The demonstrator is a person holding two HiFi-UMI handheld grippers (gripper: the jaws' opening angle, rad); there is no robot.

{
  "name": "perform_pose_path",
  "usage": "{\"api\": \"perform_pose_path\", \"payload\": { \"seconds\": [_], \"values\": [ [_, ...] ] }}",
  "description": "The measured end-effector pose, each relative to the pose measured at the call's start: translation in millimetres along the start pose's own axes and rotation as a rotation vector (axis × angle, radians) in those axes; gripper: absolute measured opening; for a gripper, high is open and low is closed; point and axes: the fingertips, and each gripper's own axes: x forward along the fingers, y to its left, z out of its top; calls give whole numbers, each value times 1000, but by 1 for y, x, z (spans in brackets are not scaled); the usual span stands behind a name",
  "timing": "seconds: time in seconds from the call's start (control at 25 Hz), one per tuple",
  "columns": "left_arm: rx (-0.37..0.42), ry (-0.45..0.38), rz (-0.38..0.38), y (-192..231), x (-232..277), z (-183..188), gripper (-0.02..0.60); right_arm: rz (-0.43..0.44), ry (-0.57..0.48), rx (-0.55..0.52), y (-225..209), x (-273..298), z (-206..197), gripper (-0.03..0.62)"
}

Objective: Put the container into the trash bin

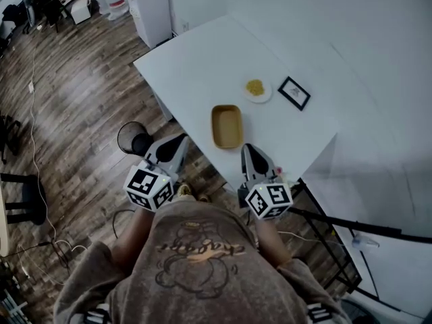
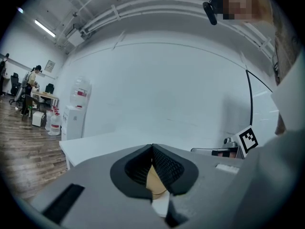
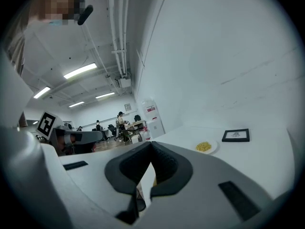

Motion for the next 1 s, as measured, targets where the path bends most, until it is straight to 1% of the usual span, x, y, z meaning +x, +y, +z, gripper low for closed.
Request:
{"api": "perform_pose_path", "payload": {
  "seconds": [0.32, 0.36, 0.4, 0.56, 0.72, 1.0],
  "values": [
    [17, 9, -56, 8, 18, 3, 3, -58, 3, -10, -11, 12, -2, -8],
    [16, 10, -62, 9, 20, 3, 3, -62, 2, -10, -12, 13, -1, 5],
    [17, 11, -67, 9, 21, 3, 3, -66, 2, -9, -13, 15, 0, 34],
    [17, 18, -86, 11, 23, 2, 3, -87, -3, -12, -18, 19, 3, 61],
    [17, 20, -96, 12, 25, 1, 3, -110, 19, -15, -26, 24, -2, 100],
    [11, 19, -94, 20, 27, 1, 3, -120, 53, 11, -37, 41, -9, 232]
  ]
}}
